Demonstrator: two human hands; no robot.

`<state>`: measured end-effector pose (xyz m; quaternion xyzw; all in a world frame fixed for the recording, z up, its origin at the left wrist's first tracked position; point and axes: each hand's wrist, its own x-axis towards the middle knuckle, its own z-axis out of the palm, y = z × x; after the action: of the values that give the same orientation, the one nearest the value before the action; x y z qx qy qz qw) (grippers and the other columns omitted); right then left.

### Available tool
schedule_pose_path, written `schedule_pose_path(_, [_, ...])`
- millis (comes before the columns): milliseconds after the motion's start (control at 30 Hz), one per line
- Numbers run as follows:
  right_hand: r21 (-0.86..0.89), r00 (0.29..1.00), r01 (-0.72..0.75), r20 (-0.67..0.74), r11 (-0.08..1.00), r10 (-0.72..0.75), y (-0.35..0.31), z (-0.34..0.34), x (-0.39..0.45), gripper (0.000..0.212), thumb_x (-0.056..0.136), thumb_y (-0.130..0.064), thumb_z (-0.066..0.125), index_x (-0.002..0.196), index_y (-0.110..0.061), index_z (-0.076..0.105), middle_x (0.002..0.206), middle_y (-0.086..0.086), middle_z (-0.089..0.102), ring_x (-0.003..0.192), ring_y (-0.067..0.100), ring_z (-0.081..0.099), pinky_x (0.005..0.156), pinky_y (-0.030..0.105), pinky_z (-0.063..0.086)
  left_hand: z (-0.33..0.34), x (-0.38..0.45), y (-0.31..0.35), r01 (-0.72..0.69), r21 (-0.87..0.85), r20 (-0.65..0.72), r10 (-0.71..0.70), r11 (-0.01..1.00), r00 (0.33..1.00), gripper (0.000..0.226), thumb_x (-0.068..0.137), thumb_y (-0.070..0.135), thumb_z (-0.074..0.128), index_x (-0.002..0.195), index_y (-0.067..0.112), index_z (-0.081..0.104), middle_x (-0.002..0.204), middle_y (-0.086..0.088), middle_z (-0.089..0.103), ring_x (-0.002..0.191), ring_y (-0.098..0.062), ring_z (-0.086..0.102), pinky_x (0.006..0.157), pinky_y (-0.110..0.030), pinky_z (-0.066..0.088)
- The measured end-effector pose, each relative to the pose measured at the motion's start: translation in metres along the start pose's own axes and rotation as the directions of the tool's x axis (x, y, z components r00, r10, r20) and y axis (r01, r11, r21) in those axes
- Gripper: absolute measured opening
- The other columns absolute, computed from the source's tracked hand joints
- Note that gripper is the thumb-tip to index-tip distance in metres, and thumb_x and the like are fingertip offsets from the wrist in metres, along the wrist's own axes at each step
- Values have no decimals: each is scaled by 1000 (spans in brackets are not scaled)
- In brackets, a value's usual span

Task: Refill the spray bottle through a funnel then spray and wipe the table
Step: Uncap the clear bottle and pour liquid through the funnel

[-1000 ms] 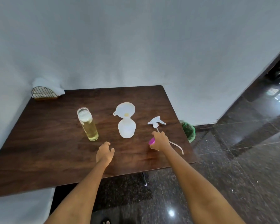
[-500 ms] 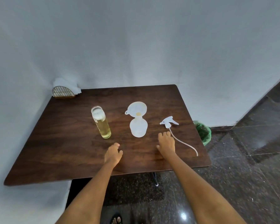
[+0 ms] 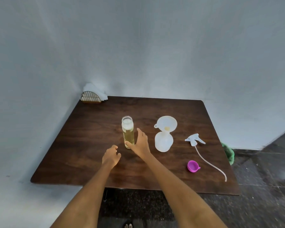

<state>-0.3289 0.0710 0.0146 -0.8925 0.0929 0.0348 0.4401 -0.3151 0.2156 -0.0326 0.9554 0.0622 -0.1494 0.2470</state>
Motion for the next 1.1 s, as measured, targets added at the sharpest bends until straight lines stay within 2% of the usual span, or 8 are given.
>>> schedule_pose_path(167, [183, 994, -93, -43, 979, 102, -17, 22, 38, 99, 69, -38, 80, 146, -16, 22, 149, 4, 33, 139, 22, 30, 113, 37, 32, -8, 23, -15, -5, -37, 19, 6, 999, 1000, 43, 91, 18, 54, 133, 13, 46, 128, -5, 59, 121, -22, 54, 101, -35, 44])
schedule_pose_path(300, [293, 980, -105, -130, 950, 148, -23, 33, 55, 67, 70, -23, 81, 126, -11, 45, 125, 4, 57, 118, 19, 53, 90, 20, 41, -9, 38, -25, -3, -57, 55, 6, 998, 998, 41, 92, 17, 53, 132, 13, 46, 127, -5, 59, 118, -22, 56, 101, -35, 45])
schedule_pose_path(367, [282, 978, -85, -160, 956, 134, -26, 33, 57, 53, 72, -20, 79, 116, -9, 51, 116, 6, 63, 110, 20, 59, 82, 20, 42, -11, 46, -28, -13, -77, 70, 19, 997, 997, 40, 91, 16, 53, 131, 13, 48, 125, -5, 60, 116, -22, 57, 100, -36, 46])
schedule_pose_path(667, [290, 978, -80, -160, 954, 131, -17, 19, 18, 48, 67, -22, 79, 109, -12, 59, 106, 2, 69, 98, 12, 63, 87, 24, 51, -4, 59, -7, -96, -194, 35, 104, 976, 994, 29, 86, 8, 51, 112, 6, 64, 114, -15, 67, 108, -29, 62, 93, -35, 49])
schedule_pose_path(833, [272, 980, -41, -177, 961, 91, 1, -6, -12, 74, 45, -55, 65, 104, -11, 58, 99, 2, 69, 94, 15, 65, 83, 26, 52, 6, 36, 33, -175, -47, 143, 180, 983, 973, 25, 84, 9, 48, 103, 12, 65, 114, -12, 65, 109, -28, 59, 86, -33, 47])
schedule_pose_path(900, [240, 979, -13, -196, 971, 61, 9, -23, -26, 74, 43, -59, 60, 100, -12, 58, 91, 0, 68, 86, 12, 64, 78, 25, 52, 9, 25, 49, -187, -44, 164, 192, 981, 968, 23, 84, 11, 49, 97, 14, 67, 111, -9, 67, 107, -27, 60, 88, -33, 49])
schedule_pose_path(1000, [190, 975, 20, -223, 982, 24, 24, -48, -43, 52, 49, -47, 65, 90, -16, 56, 81, -2, 65, 77, 12, 63, 74, 31, 54, 10, 12, 71, -173, -129, 168, 193, 976, 967, 17, 84, 11, 54, 91, 15, 69, 107, -9, 70, 102, -27, 64, 89, -36, 51])
schedule_pose_path(1100, [177, 968, 36, -252, 983, 10, 36, -78, -59, 33, 60, -20, 74, 89, -15, 58, 81, -2, 64, 77, 11, 61, 71, 20, 50, 8, 7, 92, -178, -206, 149, 211, 962, 966, 24, 86, 8, 50, 104, 13, 65, 113, -12, 68, 109, -29, 60, 95, -36, 48])
